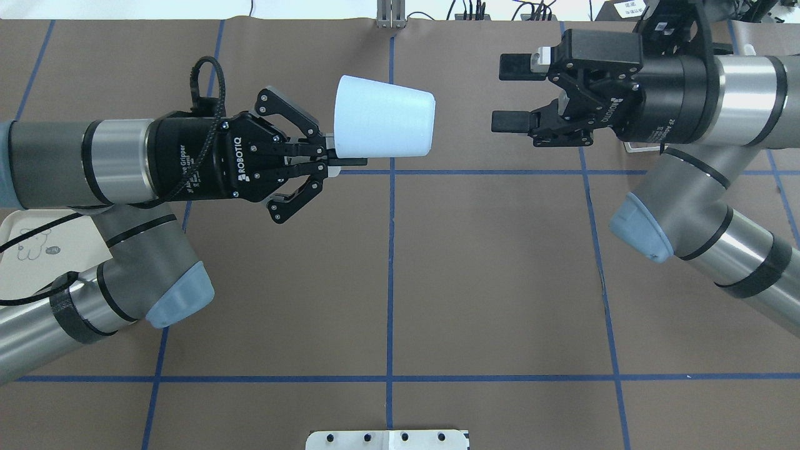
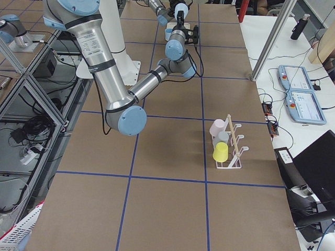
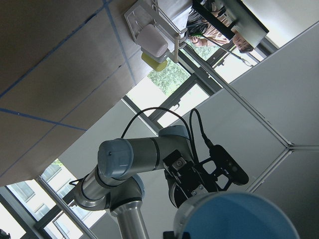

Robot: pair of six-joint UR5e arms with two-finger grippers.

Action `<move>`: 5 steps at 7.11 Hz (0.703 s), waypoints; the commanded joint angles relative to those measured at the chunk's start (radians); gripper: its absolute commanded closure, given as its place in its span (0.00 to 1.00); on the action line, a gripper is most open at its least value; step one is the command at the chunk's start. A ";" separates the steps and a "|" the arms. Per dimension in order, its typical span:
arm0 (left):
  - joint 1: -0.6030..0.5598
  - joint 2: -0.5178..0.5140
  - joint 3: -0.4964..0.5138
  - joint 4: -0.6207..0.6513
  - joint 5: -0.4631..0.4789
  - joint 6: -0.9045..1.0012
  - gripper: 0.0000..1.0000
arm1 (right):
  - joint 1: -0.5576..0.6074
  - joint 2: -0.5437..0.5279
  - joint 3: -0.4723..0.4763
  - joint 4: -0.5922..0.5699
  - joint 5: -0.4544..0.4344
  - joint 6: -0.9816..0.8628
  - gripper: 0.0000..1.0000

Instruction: Transfer IKEA cup to right arm and place on rack

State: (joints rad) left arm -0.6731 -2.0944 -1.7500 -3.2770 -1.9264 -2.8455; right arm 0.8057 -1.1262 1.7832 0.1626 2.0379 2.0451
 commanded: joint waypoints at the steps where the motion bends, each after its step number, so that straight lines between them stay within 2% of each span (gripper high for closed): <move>1: 0.001 -0.009 -0.002 -0.013 0.032 -0.012 1.00 | -0.068 0.014 0.004 0.025 -0.083 0.001 0.02; 5: 0.006 -0.010 0.017 -0.004 0.038 -0.002 1.00 | -0.101 0.035 0.004 0.020 -0.136 0.007 0.03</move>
State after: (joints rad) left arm -0.6680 -2.1045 -1.7369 -3.2825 -1.8892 -2.8503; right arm 0.7183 -1.0924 1.7874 0.1847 1.9161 2.0526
